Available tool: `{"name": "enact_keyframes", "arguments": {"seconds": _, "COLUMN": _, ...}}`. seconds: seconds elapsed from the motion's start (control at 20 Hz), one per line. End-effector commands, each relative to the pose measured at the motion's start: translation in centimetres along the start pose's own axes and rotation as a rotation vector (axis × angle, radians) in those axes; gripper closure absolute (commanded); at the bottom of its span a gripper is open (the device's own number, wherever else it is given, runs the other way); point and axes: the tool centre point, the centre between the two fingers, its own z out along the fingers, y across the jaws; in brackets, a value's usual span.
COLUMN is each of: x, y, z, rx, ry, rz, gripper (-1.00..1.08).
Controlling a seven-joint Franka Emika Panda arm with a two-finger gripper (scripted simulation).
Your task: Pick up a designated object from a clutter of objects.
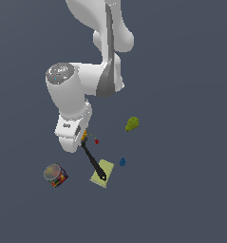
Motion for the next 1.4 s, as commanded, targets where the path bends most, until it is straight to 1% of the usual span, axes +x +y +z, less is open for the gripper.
{"name": "enact_keyframes", "arguments": {"seconds": 0.0, "x": 0.3, "y": -1.2, "z": -1.9, "rx": -0.001, "ry": 0.000, "rz": 0.000, "gripper": 1.08}}
{"name": "enact_keyframes", "arguments": {"seconds": 0.9, "x": 2.2, "y": -9.8, "z": -15.9, "rx": -0.002, "ry": 0.005, "rz": -0.001, "gripper": 1.08}}
{"name": "enact_keyframes", "arguments": {"seconds": 1.35, "x": 2.8, "y": -12.6, "z": -21.1, "rx": -0.002, "ry": 0.005, "rz": -0.001, "gripper": 1.08}}
